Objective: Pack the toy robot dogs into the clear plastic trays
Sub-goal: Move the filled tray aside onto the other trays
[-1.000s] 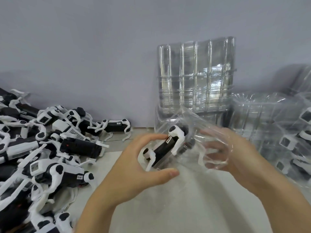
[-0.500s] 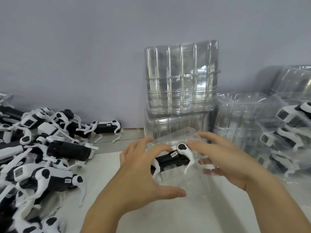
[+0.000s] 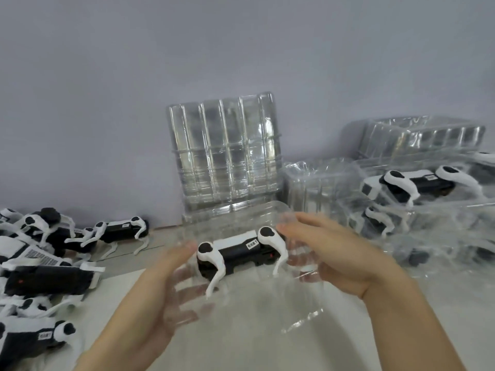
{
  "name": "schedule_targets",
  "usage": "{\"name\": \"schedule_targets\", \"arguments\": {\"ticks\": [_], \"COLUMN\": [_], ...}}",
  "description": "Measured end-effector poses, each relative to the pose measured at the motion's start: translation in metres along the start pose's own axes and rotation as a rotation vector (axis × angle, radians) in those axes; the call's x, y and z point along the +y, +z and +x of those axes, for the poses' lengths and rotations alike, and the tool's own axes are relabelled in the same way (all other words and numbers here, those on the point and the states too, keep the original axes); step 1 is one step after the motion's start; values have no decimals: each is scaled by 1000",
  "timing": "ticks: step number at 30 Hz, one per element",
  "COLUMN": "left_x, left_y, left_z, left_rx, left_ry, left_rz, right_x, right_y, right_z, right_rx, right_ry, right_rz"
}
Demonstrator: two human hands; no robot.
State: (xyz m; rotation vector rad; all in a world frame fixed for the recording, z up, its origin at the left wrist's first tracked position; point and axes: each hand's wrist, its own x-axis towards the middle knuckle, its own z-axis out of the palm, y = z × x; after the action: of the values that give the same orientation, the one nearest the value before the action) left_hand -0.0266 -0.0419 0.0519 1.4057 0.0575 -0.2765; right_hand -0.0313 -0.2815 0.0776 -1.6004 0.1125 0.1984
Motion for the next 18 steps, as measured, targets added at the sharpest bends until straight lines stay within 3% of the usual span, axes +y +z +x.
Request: {"name": "schedule_targets", "arguments": {"ticks": [6, 13, 18], "left_x": [-10, -38, -53], "left_y": [-3, 10, 15], "left_z": [7, 19, 30], "left_rx": [75, 106, 155], "left_ry": [-71, -181, -146], "left_rz": [64, -7, 15], "right_x": [11, 24, 27], "right_y": [-2, -1, -3], "right_z": [5, 17, 15], "right_rx": [125, 126, 156], "right_ry": [28, 59, 67], "right_rz": [-233, -562, -734]}}
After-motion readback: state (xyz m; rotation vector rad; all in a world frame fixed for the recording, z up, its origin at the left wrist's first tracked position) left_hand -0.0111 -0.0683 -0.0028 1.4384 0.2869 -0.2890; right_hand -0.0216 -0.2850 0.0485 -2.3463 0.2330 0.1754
